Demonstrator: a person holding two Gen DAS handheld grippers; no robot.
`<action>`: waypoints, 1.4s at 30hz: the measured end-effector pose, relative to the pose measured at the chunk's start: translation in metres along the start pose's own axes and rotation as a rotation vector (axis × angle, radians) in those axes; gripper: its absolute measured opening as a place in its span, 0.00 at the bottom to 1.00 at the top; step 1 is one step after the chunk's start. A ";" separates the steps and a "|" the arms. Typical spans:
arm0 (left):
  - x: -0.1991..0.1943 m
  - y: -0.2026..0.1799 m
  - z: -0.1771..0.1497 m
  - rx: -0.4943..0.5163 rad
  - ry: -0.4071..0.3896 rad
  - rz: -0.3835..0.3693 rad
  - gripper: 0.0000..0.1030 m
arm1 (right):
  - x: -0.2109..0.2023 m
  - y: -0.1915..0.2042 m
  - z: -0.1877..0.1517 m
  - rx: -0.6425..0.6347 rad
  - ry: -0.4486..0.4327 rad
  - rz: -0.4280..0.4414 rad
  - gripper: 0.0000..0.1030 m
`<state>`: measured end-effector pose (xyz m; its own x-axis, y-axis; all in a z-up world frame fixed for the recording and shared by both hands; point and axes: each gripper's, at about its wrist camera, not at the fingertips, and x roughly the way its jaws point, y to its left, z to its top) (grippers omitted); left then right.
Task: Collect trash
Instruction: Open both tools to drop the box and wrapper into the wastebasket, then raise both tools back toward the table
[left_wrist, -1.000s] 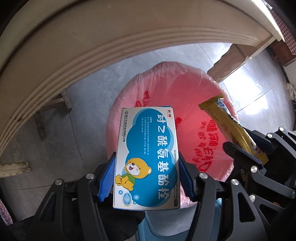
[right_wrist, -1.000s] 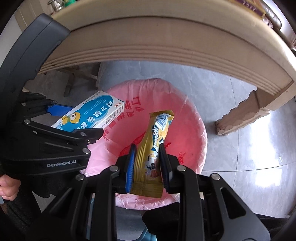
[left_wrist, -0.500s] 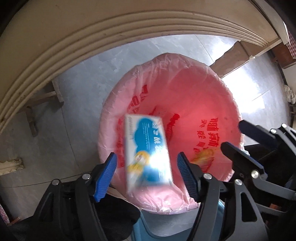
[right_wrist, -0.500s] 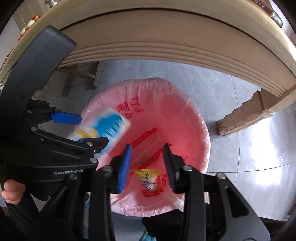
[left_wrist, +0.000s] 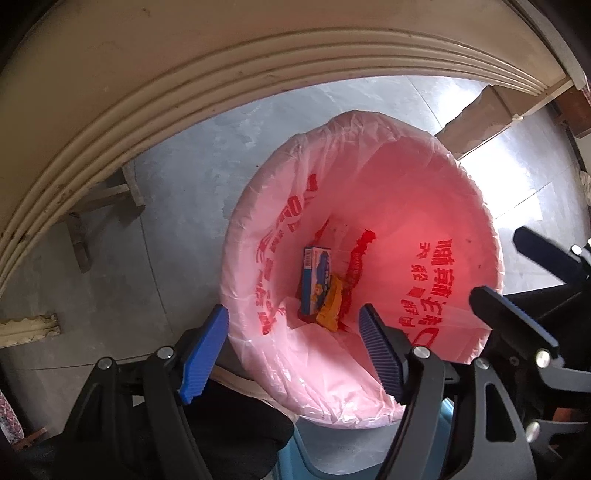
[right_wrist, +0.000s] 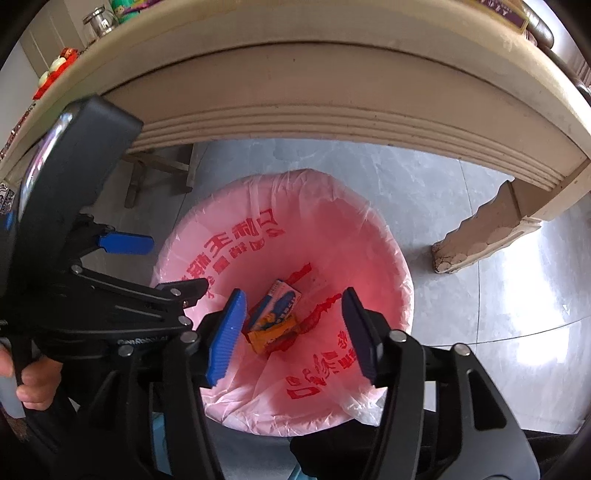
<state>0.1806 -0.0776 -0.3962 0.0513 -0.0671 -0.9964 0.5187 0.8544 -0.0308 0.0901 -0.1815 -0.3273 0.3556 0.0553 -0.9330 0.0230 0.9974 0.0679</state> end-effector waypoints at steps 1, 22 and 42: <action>-0.001 -0.001 0.000 0.003 -0.005 0.008 0.69 | -0.002 0.000 0.001 0.004 -0.008 -0.001 0.57; -0.183 0.010 -0.056 -0.126 -0.399 0.163 0.85 | -0.157 0.021 0.004 -0.021 -0.340 -0.030 0.77; -0.376 0.001 -0.082 -0.204 -0.760 0.232 0.93 | -0.325 0.015 0.017 -0.019 -0.719 -0.065 0.93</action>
<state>0.0919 -0.0093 -0.0285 0.7405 -0.1456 -0.6561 0.2623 0.9614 0.0827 -0.0091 -0.1849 -0.0175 0.8812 -0.0415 -0.4709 0.0511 0.9987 0.0077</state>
